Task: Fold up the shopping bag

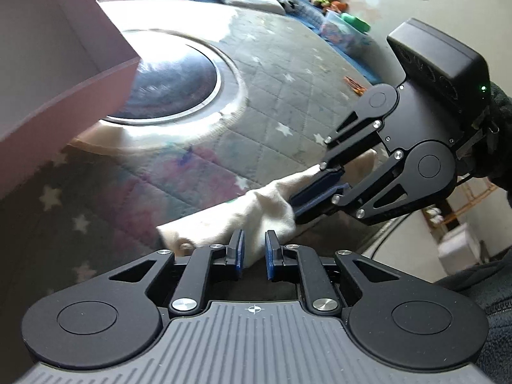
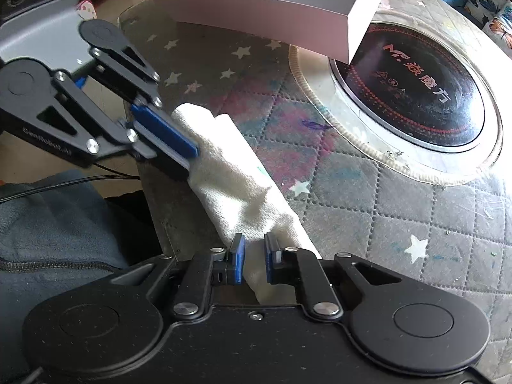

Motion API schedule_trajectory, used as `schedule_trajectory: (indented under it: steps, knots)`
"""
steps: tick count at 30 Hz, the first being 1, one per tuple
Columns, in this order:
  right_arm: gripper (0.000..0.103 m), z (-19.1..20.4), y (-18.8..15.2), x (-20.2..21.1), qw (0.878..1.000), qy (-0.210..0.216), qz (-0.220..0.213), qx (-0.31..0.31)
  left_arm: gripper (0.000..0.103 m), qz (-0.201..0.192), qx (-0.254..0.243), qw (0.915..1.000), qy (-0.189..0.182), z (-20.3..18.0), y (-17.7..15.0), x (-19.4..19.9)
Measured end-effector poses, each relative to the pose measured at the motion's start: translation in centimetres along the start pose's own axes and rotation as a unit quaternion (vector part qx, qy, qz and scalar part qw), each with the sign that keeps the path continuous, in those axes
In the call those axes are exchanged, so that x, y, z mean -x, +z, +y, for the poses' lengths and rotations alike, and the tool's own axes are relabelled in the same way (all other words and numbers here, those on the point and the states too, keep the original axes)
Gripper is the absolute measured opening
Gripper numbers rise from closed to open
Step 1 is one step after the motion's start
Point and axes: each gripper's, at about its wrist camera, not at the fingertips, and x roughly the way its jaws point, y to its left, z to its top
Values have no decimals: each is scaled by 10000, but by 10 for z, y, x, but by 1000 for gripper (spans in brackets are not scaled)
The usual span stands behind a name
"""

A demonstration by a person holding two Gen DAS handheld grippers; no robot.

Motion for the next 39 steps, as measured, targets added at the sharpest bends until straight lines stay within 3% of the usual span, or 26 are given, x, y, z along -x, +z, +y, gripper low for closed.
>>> schedule_trajectory:
  steps: [3,5,8,18,24,34,39]
  knots:
    - [13,0,1,-1,10000,-7,7,25,13,-37,4,9999,133,1,0,5]
    - [13,1,1,-1,10000,-19,19,43,5,31,-45,9996,269,2,1,2]
    - [13,2,1,-1,10000,-42,18,52,3,89,-42,9995,287,5,3,-1]
    - [13,4,1,-1,9999,-91,20,76,3,279,-32,9991,312,17,9,-11]
    - [13,3,1,0,9999,-102,27,111,3,390,314,9987,24,34,9,-18]
    - [14,-1,6,3,9999,-41,-114,-79,3,379,42,9991,175,24,10,-20]
    - [14,5,15,-1,9995,-187,-220,87,3,349,132,9991,212,18,8,-20]
